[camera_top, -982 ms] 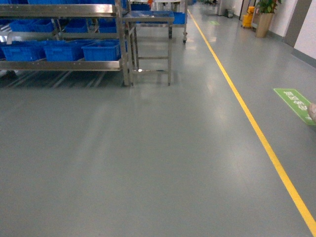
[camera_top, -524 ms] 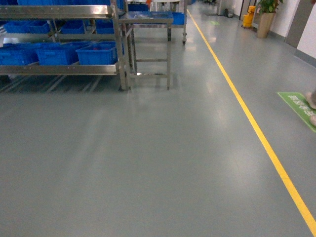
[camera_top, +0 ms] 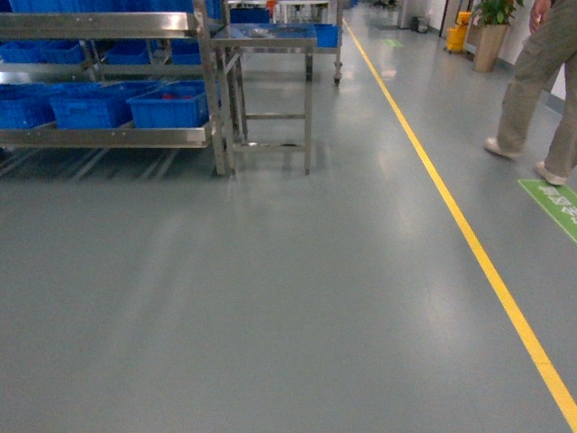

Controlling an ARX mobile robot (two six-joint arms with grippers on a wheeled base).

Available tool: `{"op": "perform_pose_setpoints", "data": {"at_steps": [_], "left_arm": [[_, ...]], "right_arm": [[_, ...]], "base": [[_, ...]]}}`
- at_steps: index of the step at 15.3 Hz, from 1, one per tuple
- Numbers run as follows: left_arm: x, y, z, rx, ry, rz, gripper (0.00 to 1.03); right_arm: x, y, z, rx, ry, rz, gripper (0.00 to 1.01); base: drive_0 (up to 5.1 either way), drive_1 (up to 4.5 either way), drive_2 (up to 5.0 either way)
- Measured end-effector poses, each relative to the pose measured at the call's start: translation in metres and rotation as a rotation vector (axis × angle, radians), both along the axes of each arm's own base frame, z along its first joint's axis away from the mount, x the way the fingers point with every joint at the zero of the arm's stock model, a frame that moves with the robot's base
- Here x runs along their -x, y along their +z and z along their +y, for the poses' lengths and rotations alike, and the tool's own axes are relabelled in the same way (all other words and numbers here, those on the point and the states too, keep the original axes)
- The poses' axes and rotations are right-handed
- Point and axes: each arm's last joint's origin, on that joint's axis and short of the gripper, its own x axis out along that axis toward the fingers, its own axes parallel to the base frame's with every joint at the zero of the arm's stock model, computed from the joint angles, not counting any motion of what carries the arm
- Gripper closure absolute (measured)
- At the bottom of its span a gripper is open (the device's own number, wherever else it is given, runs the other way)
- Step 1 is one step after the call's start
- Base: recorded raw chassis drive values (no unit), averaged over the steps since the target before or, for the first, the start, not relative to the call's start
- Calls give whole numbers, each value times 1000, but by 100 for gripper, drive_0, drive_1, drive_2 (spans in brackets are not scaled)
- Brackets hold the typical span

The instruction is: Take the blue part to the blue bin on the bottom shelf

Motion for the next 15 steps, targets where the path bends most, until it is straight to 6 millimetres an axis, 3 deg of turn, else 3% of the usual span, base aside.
{"op": "perform_pose_setpoints", "data": {"at_steps": [15], "left_arm": [[0, 0, 0, -1, -1, 2, 60]], "right_arm": [[0, 0, 0, 0, 0, 1, 3]], "base": [[-3, 430, -437]]}}
